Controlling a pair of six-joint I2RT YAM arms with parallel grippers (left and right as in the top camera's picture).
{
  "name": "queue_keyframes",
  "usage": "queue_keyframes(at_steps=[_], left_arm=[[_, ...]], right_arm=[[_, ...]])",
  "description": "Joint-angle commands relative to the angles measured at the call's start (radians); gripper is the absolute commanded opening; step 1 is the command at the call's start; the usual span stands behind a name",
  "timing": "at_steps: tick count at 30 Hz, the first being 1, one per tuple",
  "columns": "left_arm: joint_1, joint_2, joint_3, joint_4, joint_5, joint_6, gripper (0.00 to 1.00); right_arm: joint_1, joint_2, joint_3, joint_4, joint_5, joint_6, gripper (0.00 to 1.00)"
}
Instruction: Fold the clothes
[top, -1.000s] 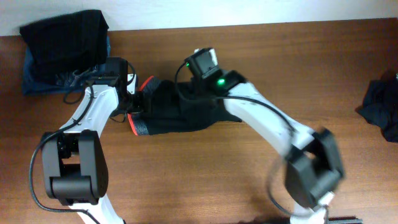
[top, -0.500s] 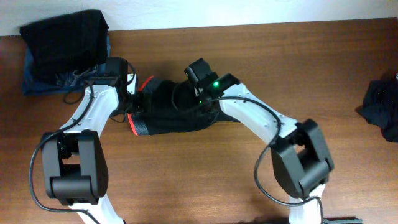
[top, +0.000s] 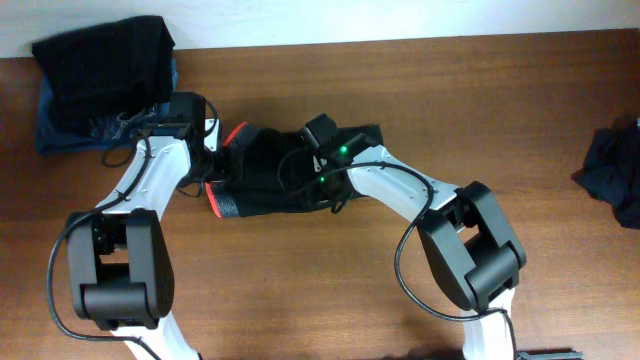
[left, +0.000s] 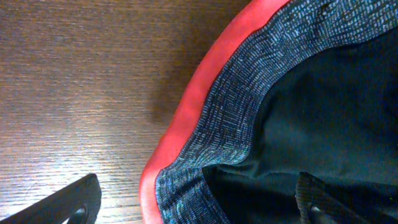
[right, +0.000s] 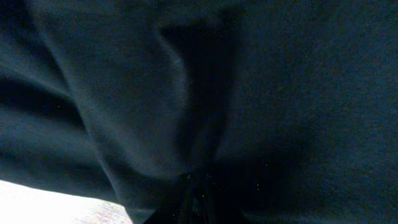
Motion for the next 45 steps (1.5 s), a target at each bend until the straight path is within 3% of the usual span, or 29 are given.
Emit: queue_keyframes(at_steps=[1, 8, 11, 16, 17, 21, 27, 37, 45], left_arm=[[-0.004, 0.008, 0.002, -0.002, 0.001, 0.005, 0.99], [-0.004, 0.008, 0.002, -0.008, 0.001, 0.005, 0.99], [-0.004, 0.008, 0.002, -0.008, 0.001, 0.005, 0.99], [-0.004, 0.008, 0.002, -0.007, 0.001, 0.005, 0.99], [-0.004, 0.008, 0.002, -0.007, 0.001, 0.005, 0.99], [-0.004, 0.008, 0.002, -0.004, 0.001, 0.005, 0.99], [-0.004, 0.008, 0.002, -0.001, 0.001, 0.005, 0.99], [-0.004, 0.008, 0.002, 0.000, 0.001, 0.005, 0.99], [-0.004, 0.008, 0.002, 0.000, 0.001, 0.005, 0.99]], right_arm=[[0.002, 0.008, -0.014, 0.007, -0.053, 0.031, 0.13], [-0.029, -0.088, 0.029, -0.014, 0.004, -0.009, 0.11], [-0.053, -0.175, 0.061, -0.048, 0.081, -0.059, 0.15], [-0.157, -0.332, 0.068, -0.118, 0.180, -0.101, 0.45], [-0.204, -0.356, 0.068, -0.150, 0.181, -0.142, 0.54], [-0.330, -0.341, 0.068, -0.219, 0.161, -0.204, 0.65], [-0.450, -0.248, 0.066, -0.209, -0.107, -0.304, 0.70], [-0.476, -0.075, 0.067, -0.150, -0.315, -0.323, 0.74], [-0.477, -0.001, 0.066, -0.156, -0.344, -0.295, 0.76]])
